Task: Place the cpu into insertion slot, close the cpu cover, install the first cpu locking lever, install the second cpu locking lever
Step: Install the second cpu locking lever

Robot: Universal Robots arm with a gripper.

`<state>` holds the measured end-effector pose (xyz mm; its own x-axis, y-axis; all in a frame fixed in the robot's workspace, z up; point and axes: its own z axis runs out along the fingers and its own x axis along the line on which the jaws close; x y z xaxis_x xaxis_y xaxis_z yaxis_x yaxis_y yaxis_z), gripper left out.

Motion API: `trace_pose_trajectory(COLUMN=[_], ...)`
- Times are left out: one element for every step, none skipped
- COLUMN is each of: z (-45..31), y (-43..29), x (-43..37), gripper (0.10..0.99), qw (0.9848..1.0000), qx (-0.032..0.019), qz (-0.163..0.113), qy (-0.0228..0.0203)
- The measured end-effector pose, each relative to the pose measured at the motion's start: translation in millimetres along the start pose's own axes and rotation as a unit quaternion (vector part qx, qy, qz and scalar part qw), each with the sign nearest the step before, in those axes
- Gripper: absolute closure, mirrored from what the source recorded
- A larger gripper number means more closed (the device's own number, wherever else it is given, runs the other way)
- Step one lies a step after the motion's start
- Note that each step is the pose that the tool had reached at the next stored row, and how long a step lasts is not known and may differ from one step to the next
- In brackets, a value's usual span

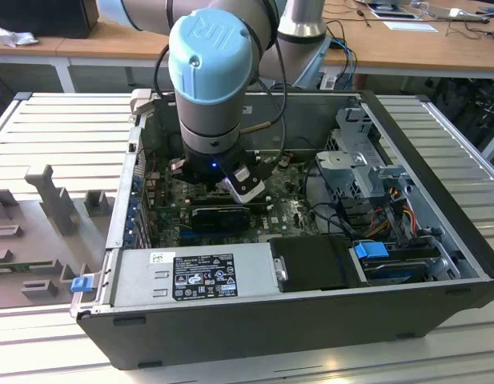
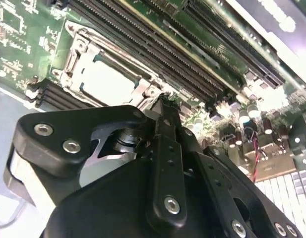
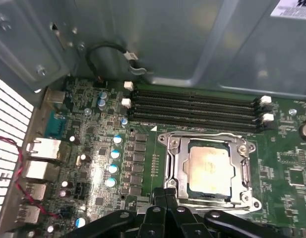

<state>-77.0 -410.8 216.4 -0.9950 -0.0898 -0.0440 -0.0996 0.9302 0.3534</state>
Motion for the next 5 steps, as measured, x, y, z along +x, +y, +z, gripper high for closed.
trace_pose_trajectory(z=[-1.9, -3.7, -5.4, -7.1, -8.1], y=[0.7, 1.4, 2.1, 2.7, 3.1], x=[-0.1, -0.2, -0.2, -0.3, -0.4], gripper=[0.980, 0.980, 0.980, 0.980, 0.980], qw=[1.0000, 1.0000, 1.0000, 1.0000, 1.0000], qx=[0.0000, 0.0000, 0.0000, 0.0000, 0.0000], qz=[0.000, 0.000, 0.000, 0.000, 0.000], qy=[-0.0001, 0.0000, 0.0000, 0.0001, 0.0001])
